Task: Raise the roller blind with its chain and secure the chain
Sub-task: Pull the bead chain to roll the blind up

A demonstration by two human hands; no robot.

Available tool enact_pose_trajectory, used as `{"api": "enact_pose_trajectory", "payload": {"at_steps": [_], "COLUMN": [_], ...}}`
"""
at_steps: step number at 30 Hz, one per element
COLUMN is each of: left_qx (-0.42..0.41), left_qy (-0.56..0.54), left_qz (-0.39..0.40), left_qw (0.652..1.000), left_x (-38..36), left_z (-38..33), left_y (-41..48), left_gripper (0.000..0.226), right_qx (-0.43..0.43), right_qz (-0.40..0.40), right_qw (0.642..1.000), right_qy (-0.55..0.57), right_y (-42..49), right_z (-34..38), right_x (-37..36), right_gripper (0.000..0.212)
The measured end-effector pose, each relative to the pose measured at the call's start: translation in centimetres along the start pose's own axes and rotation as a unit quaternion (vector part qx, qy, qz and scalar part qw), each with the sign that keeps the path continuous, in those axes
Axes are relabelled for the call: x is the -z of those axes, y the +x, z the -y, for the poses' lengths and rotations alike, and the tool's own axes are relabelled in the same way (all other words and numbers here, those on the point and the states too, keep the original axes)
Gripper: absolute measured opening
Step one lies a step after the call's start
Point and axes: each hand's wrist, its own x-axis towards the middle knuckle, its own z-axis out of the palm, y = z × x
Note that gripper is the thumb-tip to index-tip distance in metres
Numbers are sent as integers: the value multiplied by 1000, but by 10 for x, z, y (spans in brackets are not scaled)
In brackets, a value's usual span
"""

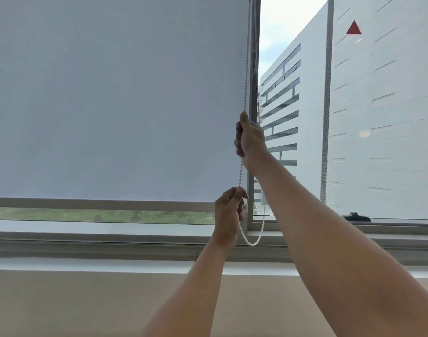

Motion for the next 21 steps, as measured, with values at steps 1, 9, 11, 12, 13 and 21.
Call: {"api": "enact_pose_trajectory", "payload": {"at_steps": [1, 9, 11, 12, 13, 21], "left_qx": [7, 71, 70, 63, 54, 19], "left_qy": [5, -1, -4, -17, -31, 14], "left_qz": [9, 97, 87, 71, 52, 53], "left_qw": [1000, 993, 994, 995, 997, 998], "left_x": [3, 19, 16, 12, 8, -28], "left_z": [4, 2, -13, -24, -35, -123], "left_y": [-2, 14, 28, 36, 46, 97], "left_gripper": [33, 42, 41, 42, 44, 32], "right_qx": [5, 40, 49, 52, 54, 5], "right_qz": [-10, 9, 12, 12, 11, 33], "right_qw": [1000, 996, 996, 995, 994, 997], "right_qy": [20, 78, 79, 85, 90, 75], "right_y": [-2, -10, -13, -16, -18, -49], "right_z": [-8, -29, -33, -36, -39, -88], "right_x": [1, 0, 1, 3, 5, 14], "right_gripper": [41, 43, 44, 45, 47, 42]}}
